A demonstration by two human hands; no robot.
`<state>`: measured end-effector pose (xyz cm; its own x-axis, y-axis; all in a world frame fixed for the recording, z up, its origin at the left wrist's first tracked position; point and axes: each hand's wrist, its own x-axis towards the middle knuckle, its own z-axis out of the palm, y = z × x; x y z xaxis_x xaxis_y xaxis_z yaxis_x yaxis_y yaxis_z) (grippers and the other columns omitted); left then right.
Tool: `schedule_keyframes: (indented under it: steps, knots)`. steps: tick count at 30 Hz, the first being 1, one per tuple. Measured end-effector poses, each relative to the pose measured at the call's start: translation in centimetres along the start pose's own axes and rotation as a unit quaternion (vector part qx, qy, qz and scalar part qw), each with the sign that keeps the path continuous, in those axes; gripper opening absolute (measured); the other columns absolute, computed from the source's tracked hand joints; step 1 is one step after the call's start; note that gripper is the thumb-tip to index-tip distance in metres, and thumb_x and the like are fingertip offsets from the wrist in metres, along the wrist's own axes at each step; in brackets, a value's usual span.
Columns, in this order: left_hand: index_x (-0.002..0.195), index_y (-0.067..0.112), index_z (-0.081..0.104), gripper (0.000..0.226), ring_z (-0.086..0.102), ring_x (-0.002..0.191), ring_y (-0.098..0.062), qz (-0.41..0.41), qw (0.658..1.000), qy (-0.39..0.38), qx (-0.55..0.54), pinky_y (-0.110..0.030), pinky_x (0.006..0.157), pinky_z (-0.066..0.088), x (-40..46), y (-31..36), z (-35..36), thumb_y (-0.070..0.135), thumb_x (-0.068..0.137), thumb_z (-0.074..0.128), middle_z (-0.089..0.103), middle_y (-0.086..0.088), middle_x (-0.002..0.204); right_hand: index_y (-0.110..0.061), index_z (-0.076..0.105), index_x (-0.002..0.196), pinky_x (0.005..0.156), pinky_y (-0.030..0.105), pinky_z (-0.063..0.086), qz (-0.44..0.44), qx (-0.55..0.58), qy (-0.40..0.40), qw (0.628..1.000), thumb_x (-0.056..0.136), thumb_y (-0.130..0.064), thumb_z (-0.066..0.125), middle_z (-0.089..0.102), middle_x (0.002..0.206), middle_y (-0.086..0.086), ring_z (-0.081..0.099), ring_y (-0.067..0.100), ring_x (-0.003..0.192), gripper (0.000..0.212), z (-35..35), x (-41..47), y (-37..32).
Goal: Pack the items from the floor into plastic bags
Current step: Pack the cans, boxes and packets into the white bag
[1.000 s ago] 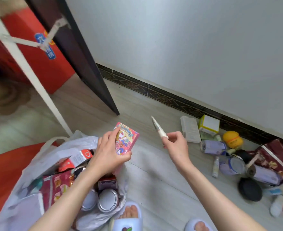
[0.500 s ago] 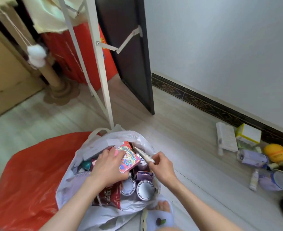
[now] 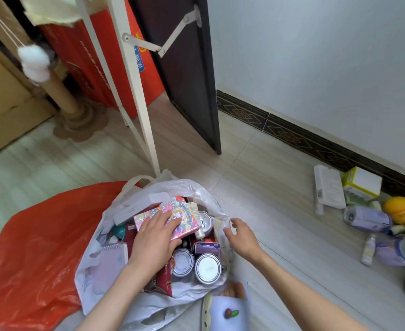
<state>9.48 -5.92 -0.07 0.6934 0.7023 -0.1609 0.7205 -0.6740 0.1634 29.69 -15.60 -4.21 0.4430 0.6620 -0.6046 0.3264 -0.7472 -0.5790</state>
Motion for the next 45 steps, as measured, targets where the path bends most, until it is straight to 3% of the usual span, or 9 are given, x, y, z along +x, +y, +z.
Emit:
schedule_keyframes:
  steps: [5, 7, 9, 11, 23, 30, 37, 41, 45]
  knots:
    - [0.108, 0.018, 0.066, 0.037, 0.056, 0.114, -0.031, -0.008, 0.999, 0.012, -0.044, -0.046, 0.093, 0.045, 0.2, 0.0, 0.0, 0.035, 0.075, 0.067, 0.062, -0.009, 0.12, -0.013, 0.056, 0.088, 0.084, 0.038, 0.047, 0.075, 0.107, -0.095, 0.987, 0.093, -0.025, 0.046, 0.059, 0.096, 0.009, 0.056, 0.024, 0.089, 0.016, 1.0, 1.5, -0.3]
    - [0.11, 0.017, 0.065, 0.037, 0.052, 0.119, -0.031, -0.016, 0.998, 0.015, -0.052, -0.046, 0.097, 0.041, 0.0, 0.0, 0.1, 0.03, 0.076, 0.072, 0.059, -0.009, 0.124, -0.015, 0.054, 0.065, 0.076, 0.045, 0.052, 0.078, 0.122, -0.073, 0.987, 0.089, -0.019, 0.054, 0.06, 0.078, 0.012, 0.059, 0.025, 0.074, 0.024, 1.7, 1.5, 0.2]
    - [0.106, 0.017, 0.067, 0.039, 0.057, 0.113, -0.032, -0.009, 0.999, 0.015, -0.033, -0.048, 0.092, 0.045, -0.2, 0.1, 0.3, 0.029, 0.07, 0.078, 0.062, -0.009, 0.119, -0.015, 0.043, 0.053, 0.058, 0.037, 0.05, 0.081, 0.137, -0.034, 0.987, 0.087, -0.013, 0.057, 0.054, 0.062, 0.01, 0.053, 0.021, 0.056, 0.037, 1.5, 1.0, 0.6]
    - [0.102, 0.019, 0.068, 0.047, 0.062, 0.105, -0.031, -0.004, 1.0, 0.011, -0.002, -0.046, 0.084, 0.05, -0.4, 0.1, 0.4, 0.032, 0.06, 0.084, 0.066, -0.008, 0.112, -0.015, 0.043, 0.05, 0.054, 0.029, 0.042, 0.086, 0.165, 0.009, 0.983, 0.085, -0.007, 0.057, 0.048, 0.054, 0.006, 0.046, 0.018, 0.051, 0.038, 0.4, 0.7, 1.1]
    - [0.104, 0.019, 0.068, 0.056, 0.066, 0.097, -0.03, 0.057, 0.997, 0.016, 0.042, -0.04, 0.069, 0.055, 1.4, 4.1, 0.5, 0.035, 0.053, 0.087, 0.068, -0.009, 0.108, -0.01, 0.049, 0.058, 0.054, 0.031, 0.033, 0.113, 0.256, 0.156, 0.947, 0.078, 0.0, 0.048, 0.043, 0.05, 0.008, 0.037, 0.02, 0.047, 0.022, -9.1, 3.0, 4.5]
    - [0.105, 0.021, 0.067, 0.055, 0.066, 0.097, -0.032, 0.138, 0.989, 0.034, 0.042, -0.042, 0.072, 0.055, 7.0, 11.9, 1.2, 0.036, 0.055, 0.086, 0.068, -0.008, 0.109, -0.009, 0.054, 0.063, 0.063, 0.03, 0.037, 0.107, 0.199, 0.235, 0.945, 0.081, -0.007, 0.051, 0.051, 0.063, 0.012, 0.048, 0.023, 0.067, 0.019, -17.6, 6.2, 7.9]
    - [0.098, 0.02, 0.067, 0.048, 0.062, 0.091, -0.032, 0.195, 0.979, 0.034, 0.043, -0.045, 0.073, 0.051, 12.0, 19.0, 2.0, 0.029, 0.055, 0.085, 0.065, -0.01, 0.098, -0.01, 0.065, 0.084, 0.07, 0.024, 0.033, 0.074, 0.094, 0.224, 0.967, 0.09, -0.017, 0.052, 0.066, 0.094, 0.019, 0.06, 0.032, 0.098, 0.016, -21.5, 6.8, 9.8]
    - [0.1, 0.018, 0.066, 0.041, 0.061, 0.095, -0.033, 0.195, 0.979, 0.037, 0.05, -0.048, 0.08, 0.05, 12.6, 20.1, 2.4, 0.026, 0.062, 0.08, 0.064, -0.012, 0.1, -0.005, 0.066, 0.09, 0.068, 0.027, 0.035, 0.025, 0.033, 0.183, 0.982, 0.09, -0.015, 0.05, 0.065, 0.094, 0.019, 0.058, 0.031, 0.095, 0.019, -21.1, 5.9, 10.2]
    - [0.113, 0.016, 0.062, 0.044, 0.059, 0.102, -0.034, 0.187, 0.979, 0.016, 0.075, -0.047, 0.083, 0.049, 13.0, 20.5, 2.2, 0.024, 0.071, 0.073, 0.063, -0.013, 0.11, -0.007, 0.059, 0.115, 0.09, 0.033, 0.042, 0.014, -0.003, 0.14, 0.99, 0.089, -0.018, 0.051, 0.063, 0.116, 0.013, 0.056, 0.029, 0.109, 0.03, -22.3, 3.4, 11.4]
